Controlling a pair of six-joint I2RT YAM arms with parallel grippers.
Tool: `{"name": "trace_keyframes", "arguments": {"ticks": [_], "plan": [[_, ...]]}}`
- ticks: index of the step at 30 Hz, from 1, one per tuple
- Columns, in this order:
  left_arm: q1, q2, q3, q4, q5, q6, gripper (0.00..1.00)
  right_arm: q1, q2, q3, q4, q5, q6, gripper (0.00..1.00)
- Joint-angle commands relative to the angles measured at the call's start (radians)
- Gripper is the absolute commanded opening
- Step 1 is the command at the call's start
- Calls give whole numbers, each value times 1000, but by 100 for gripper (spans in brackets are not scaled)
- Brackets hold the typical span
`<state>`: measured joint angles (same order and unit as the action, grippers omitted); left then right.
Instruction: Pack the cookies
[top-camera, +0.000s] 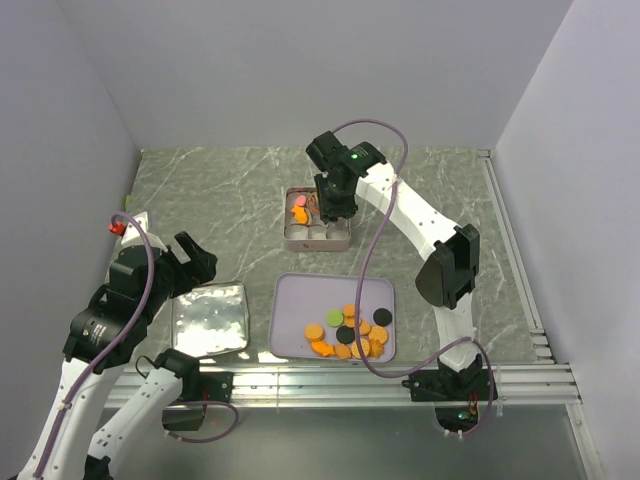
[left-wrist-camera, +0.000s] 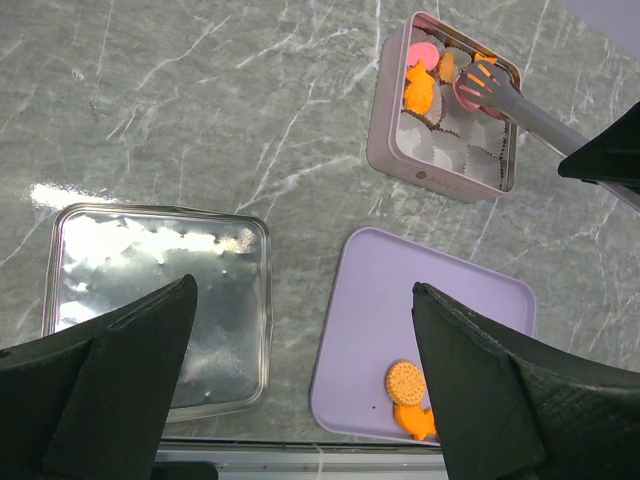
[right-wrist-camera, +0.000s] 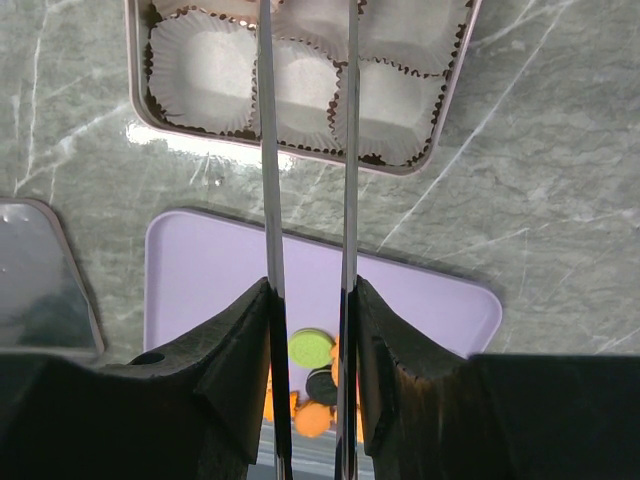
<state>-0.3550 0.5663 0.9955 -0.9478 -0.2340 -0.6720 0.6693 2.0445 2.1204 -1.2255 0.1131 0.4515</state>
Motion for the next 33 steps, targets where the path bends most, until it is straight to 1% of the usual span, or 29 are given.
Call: {"name": "trace_keyframes", "arguments": {"ticks": [1, 6, 13, 16, 28, 33], "plan": [[-2, -8, 32, 20, -11, 18, 95, -5, -18, 6, 31, -1, -5, 39], [-2, -3, 31, 18, -14, 22, 95, -7, -1, 1, 29, 8, -4, 40], [-2, 3, 29, 24, -18, 29, 96, -7, 25, 19, 23, -4, 1, 50], [-2, 6, 28, 24, -18, 31, 95, -5, 32, 38, 15, -3, 0, 52], [-2, 7, 23, 29, -11, 31, 95, -8, 16, 133, -38, -1, 6, 54], [-2, 7, 15, 34, 4, 25, 95, -8, -53, 83, -43, 7, 12, 54]]}}
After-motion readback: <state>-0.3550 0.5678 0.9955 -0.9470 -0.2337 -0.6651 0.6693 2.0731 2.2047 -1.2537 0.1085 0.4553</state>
